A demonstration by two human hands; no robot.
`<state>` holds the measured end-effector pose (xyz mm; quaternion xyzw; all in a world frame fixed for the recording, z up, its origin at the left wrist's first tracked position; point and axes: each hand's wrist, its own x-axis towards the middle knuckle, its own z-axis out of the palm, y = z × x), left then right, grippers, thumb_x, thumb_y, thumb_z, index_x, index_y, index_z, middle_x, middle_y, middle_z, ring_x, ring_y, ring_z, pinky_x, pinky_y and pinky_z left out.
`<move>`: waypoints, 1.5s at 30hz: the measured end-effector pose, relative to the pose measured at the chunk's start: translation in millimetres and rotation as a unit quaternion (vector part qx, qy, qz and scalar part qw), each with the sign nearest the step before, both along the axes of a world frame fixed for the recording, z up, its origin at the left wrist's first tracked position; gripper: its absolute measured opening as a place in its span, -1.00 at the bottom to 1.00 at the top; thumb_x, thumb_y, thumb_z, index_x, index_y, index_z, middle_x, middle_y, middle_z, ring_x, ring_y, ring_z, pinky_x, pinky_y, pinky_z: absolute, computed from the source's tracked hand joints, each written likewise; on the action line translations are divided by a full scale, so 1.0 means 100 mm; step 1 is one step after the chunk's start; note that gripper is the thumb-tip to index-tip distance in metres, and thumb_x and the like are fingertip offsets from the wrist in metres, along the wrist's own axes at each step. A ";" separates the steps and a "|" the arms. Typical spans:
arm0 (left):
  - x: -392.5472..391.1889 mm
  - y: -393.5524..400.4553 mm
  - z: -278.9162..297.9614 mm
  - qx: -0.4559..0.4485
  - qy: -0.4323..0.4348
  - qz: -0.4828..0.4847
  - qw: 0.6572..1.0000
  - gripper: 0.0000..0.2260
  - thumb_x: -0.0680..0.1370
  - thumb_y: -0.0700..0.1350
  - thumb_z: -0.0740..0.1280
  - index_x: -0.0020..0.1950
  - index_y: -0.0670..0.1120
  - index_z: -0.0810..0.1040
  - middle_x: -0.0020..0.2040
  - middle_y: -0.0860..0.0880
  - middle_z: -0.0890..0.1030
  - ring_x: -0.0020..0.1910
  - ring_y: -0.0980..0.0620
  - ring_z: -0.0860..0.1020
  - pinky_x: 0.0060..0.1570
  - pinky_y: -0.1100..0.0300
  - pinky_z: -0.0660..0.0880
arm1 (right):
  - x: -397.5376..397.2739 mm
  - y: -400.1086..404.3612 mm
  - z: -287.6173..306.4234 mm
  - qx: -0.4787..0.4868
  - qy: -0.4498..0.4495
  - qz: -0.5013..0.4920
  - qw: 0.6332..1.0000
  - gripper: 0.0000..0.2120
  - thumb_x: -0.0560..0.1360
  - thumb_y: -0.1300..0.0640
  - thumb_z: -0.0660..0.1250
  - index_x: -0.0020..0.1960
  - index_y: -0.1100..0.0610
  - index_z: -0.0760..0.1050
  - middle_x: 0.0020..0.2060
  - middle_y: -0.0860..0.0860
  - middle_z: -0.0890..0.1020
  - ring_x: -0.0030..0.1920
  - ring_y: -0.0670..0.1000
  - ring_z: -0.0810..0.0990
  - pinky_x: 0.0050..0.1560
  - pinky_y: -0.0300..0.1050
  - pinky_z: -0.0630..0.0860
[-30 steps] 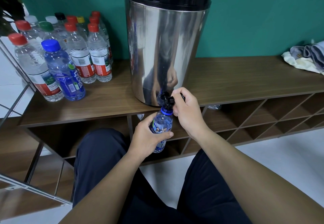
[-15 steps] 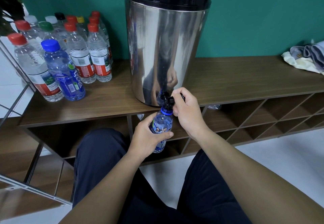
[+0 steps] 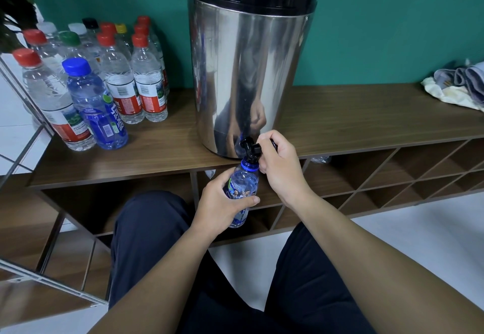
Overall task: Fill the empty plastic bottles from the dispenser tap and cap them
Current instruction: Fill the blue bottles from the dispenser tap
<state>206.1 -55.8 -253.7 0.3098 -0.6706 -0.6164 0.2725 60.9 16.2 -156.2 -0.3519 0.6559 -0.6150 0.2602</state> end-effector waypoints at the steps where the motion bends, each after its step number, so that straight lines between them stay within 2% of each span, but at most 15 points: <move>1: 0.00 0.00 0.00 0.002 0.001 0.000 1.000 -0.27 0.32 0.00 0.78 0.46 0.15 0.63 0.24 0.10 0.78 0.25 0.02 0.75 0.38 -0.20 0.64 | 0.00 0.00 0.00 -0.001 0.000 0.000 1.000 -0.74 0.79 0.02 0.25 -0.04 0.10 0.49 -0.42 -0.02 0.35 -0.37 0.00 0.30 -0.28 -0.04 0.29; 11: 0.00 -0.01 -0.01 0.000 -0.002 -0.002 1.000 -0.25 0.31 0.03 0.79 0.47 0.18 0.63 0.26 0.10 0.77 0.27 0.01 0.74 0.38 -0.20 0.63 | 0.00 0.02 -0.01 0.000 0.004 -0.001 1.000 -0.74 0.79 0.02 0.25 -0.01 0.15 0.49 -0.40 0.01 0.35 -0.35 0.01 0.30 -0.27 -0.02 0.31; 16: 0.00 0.01 0.01 0.001 -0.002 -0.003 1.000 -0.28 0.35 -0.06 0.78 0.46 0.15 0.63 0.24 0.11 0.78 0.24 0.05 0.75 0.38 -0.19 0.64 | -0.01 0.01 -0.01 -0.007 -0.001 -0.003 1.000 -0.72 0.79 0.02 0.26 0.00 0.19 0.47 -0.39 0.02 0.33 -0.35 0.01 0.28 -0.27 -0.01 0.28; 27: 0.01 0.02 0.04 -0.005 -0.007 0.000 1.000 -0.30 0.38 -0.09 0.78 0.46 0.15 0.63 0.23 0.12 0.78 0.23 0.07 0.75 0.38 -0.18 0.64 | -0.01 0.00 -0.02 -0.009 -0.010 -0.001 1.000 -0.71 0.78 0.02 0.27 0.02 0.23 0.46 -0.39 0.03 0.33 -0.34 0.04 0.27 -0.27 0.01 0.25; 35: 0.02 0.04 0.07 -0.001 -0.005 0.002 1.000 -0.30 0.38 -0.15 0.78 0.47 0.12 0.63 0.22 0.13 0.78 0.22 0.08 0.75 0.38 -0.16 0.64 | -0.01 0.01 -0.02 -0.006 -0.008 0.001 1.000 -0.73 0.78 0.01 0.27 0.01 0.18 0.49 -0.40 0.00 0.35 -0.35 0.02 0.29 -0.26 0.00 0.29; 40: 0.02 0.04 0.06 -0.005 -0.007 0.003 1.000 -0.29 0.38 -0.12 0.78 0.47 0.13 0.63 0.23 0.13 0.78 0.22 0.08 0.75 0.38 -0.16 0.64 | -0.02 0.00 -0.02 -0.007 -0.009 0.000 1.000 -0.73 0.78 0.03 0.27 0.01 0.20 0.49 -0.40 0.00 0.35 -0.35 0.02 0.29 -0.27 0.00 0.27; 45: 0.01 0.04 0.05 -0.006 -0.005 0.001 1.000 -0.29 0.38 -0.11 0.78 0.48 0.11 0.62 0.23 0.12 0.78 0.23 0.07 0.75 0.38 -0.16 0.64 | -0.01 0.00 -0.03 -0.008 -0.012 0.000 1.000 -0.74 0.78 0.02 0.26 -0.04 0.11 0.50 -0.42 -0.01 0.35 -0.36 0.01 0.29 -0.28 -0.03 0.28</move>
